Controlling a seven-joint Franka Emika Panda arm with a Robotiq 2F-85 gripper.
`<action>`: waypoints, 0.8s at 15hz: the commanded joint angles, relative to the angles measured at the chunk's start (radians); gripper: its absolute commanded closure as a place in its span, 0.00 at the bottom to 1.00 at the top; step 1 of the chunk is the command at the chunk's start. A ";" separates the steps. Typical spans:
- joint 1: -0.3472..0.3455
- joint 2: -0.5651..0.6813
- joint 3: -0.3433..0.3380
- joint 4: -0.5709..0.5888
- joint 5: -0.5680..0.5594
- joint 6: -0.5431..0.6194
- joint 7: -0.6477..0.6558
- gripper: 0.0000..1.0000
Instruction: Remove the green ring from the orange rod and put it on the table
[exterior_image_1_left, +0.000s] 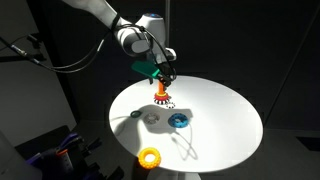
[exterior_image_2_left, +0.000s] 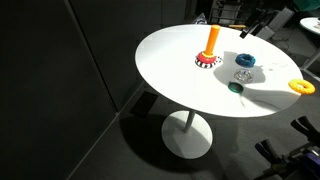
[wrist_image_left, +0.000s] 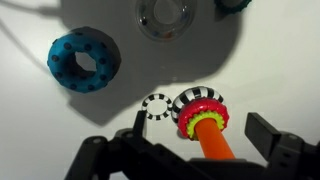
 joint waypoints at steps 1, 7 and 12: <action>-0.019 0.000 0.019 0.001 -0.009 -0.001 0.007 0.00; -0.020 0.000 0.019 0.002 -0.008 -0.001 0.006 0.00; -0.021 0.066 0.043 0.050 0.020 0.012 -0.004 0.00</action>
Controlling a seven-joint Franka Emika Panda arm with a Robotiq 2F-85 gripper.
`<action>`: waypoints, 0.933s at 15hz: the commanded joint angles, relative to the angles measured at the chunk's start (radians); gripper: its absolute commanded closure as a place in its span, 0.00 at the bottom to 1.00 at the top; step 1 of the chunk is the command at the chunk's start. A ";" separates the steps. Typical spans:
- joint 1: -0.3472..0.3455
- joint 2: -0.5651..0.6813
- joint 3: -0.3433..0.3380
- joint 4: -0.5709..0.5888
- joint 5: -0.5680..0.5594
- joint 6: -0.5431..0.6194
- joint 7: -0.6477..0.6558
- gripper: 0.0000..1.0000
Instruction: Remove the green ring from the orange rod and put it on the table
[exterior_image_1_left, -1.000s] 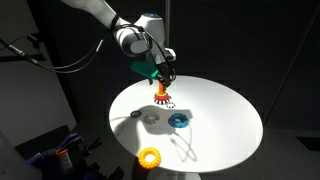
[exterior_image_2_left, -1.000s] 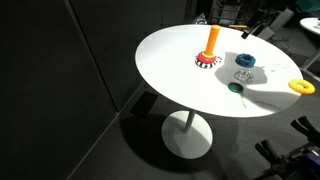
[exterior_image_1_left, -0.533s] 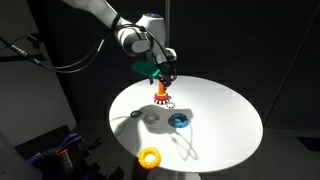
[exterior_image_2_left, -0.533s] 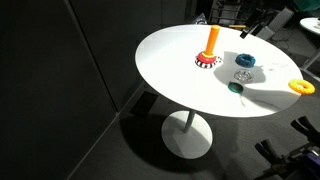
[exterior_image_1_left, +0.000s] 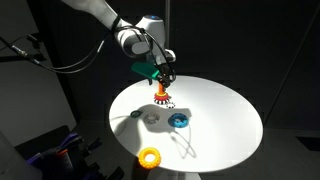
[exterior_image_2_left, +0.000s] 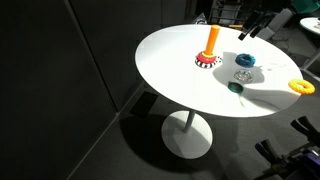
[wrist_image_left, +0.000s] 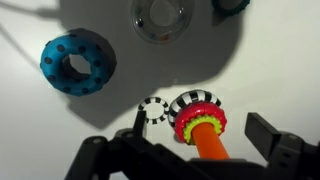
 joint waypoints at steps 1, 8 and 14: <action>-0.018 0.072 0.038 0.064 0.019 0.019 -0.005 0.00; -0.026 0.212 0.099 0.176 -0.008 0.089 -0.010 0.00; -0.009 0.309 0.108 0.250 -0.093 0.160 0.012 0.00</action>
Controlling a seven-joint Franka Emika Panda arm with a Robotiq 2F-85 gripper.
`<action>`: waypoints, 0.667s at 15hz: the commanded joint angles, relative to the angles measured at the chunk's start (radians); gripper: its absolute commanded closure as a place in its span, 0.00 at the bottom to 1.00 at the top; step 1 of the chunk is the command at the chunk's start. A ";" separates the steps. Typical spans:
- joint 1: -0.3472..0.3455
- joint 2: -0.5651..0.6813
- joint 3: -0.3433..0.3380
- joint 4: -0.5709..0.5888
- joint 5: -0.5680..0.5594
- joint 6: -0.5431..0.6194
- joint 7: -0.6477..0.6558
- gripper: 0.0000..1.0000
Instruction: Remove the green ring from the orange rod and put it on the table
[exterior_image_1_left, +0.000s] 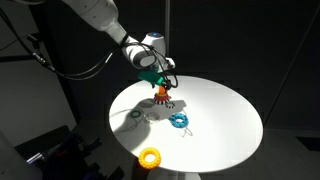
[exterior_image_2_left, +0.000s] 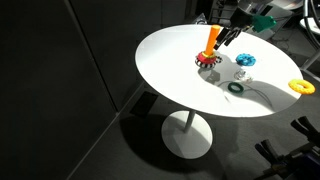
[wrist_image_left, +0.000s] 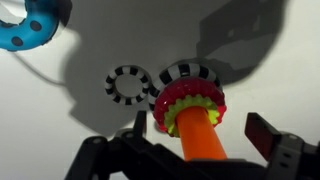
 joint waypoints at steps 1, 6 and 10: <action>-0.008 0.064 0.012 0.065 -0.069 0.035 0.017 0.00; -0.026 0.110 0.045 0.095 -0.098 0.067 0.002 0.00; -0.030 0.132 0.065 0.109 -0.108 0.091 -0.002 0.00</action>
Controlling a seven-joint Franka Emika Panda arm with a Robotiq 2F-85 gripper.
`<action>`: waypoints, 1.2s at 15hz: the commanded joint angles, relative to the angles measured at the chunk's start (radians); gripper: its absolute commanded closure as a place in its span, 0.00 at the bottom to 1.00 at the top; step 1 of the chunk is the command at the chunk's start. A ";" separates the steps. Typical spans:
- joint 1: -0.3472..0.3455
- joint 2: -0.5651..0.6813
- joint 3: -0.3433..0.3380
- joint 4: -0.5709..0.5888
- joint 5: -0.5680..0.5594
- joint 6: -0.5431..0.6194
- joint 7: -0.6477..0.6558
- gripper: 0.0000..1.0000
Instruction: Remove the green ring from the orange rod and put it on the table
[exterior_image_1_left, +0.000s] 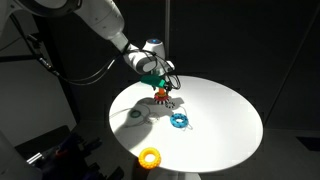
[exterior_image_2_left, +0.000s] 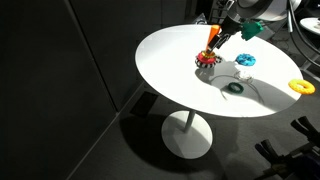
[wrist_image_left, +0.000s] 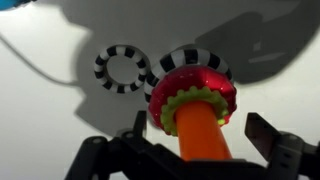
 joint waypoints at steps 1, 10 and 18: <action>-0.025 0.031 0.031 0.037 -0.032 0.017 -0.002 0.00; -0.025 0.043 0.032 0.038 -0.083 0.048 0.000 0.00; -0.041 0.044 0.050 0.024 -0.079 0.072 -0.017 0.00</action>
